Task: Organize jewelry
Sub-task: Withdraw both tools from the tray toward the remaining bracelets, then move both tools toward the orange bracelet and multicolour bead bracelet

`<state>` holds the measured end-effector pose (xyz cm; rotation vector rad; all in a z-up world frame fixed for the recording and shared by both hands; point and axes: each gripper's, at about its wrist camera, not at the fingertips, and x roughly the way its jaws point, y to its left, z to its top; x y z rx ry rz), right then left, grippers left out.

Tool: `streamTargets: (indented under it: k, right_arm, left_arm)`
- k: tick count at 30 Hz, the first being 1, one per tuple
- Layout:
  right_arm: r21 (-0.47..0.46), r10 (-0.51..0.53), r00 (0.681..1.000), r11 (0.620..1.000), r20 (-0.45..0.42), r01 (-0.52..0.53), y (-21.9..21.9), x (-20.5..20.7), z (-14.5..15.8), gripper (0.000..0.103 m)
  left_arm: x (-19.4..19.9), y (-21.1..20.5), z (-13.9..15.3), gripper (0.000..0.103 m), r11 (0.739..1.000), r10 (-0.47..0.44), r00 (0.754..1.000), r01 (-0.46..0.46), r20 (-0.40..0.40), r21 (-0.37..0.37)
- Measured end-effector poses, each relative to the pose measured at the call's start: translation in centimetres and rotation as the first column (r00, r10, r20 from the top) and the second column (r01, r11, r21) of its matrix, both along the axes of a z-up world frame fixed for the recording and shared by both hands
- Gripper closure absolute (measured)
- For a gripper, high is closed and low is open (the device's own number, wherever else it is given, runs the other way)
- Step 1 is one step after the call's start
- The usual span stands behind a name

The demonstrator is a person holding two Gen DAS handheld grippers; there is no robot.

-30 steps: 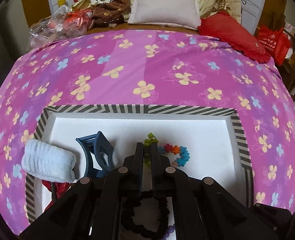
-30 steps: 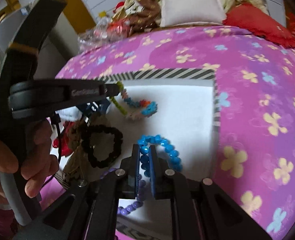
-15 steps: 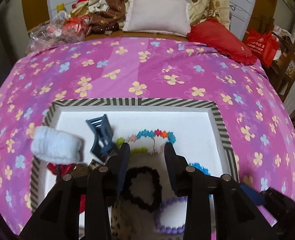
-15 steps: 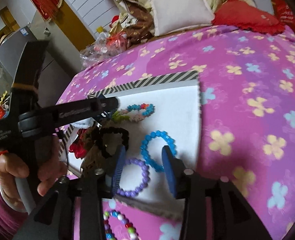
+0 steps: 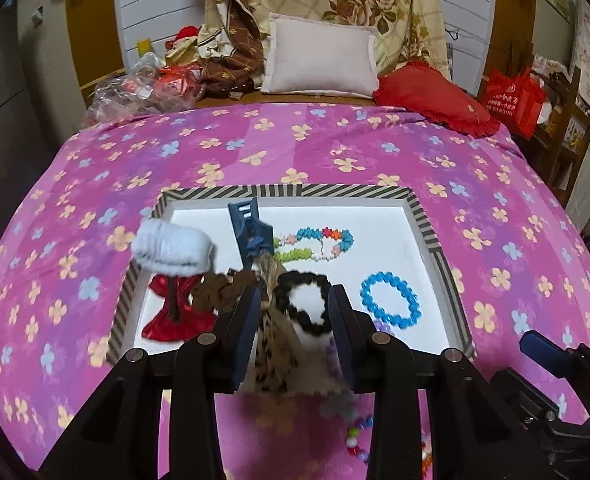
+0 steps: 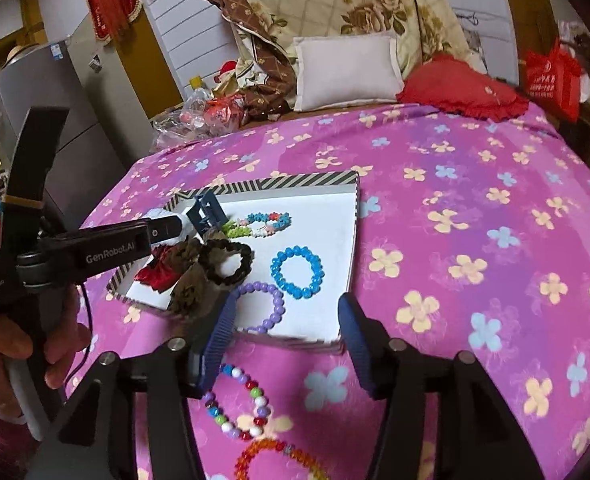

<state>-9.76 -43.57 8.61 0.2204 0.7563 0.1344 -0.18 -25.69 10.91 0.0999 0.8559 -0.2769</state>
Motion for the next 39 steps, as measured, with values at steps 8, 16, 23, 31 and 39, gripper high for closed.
streamTargets:
  k: [8, 16, 23, 31, 39]
  right_arm:
    - [-0.046, 0.002, 1.0, 0.999, 0.015, -0.001, 1.8, -2.5, 0.7, 0.046]
    - [-0.054, -0.005, 1.0, 0.999, 0.023, 0.006, 2.5, -4.2, 1.0, 0.039]
    - [-0.047, 0.007, 1.0, 0.999, 0.012, -0.007, 3.3, -5.1, 0.7, 0.036]
    - [-0.068, 0.025, 1.0, 0.997, 0.009, -0.024, 4.4, -6.0, 0.8, 0.033]
    - [-0.084, 0.034, 0.999, 0.996, 0.005, -0.033, 4.8, -6.8, 1.0, 0.032]
  left_arm:
    - [-3.5, 1.5, 0.4, 0.064, 1.0, 0.016, 0.999, -0.015, 0.028, -0.012]
    - [-5.8, 2.9, 0.0, 0.064, 0.999, 0.03, 0.999, -0.029, 0.037, -0.018]
    - [-7.7, 3.7, -0.4, 0.064, 0.999, 0.029, 0.999, -0.029, 0.041, -0.018]
    - [-9.1, 4.3, -0.9, 0.064, 0.999, 0.027, 0.999, -0.026, 0.026, -0.02]
    - [-10.0, 4.4, -1.2, 0.064, 1.0, 0.016, 1.0, -0.016, 0.017, -0.025]
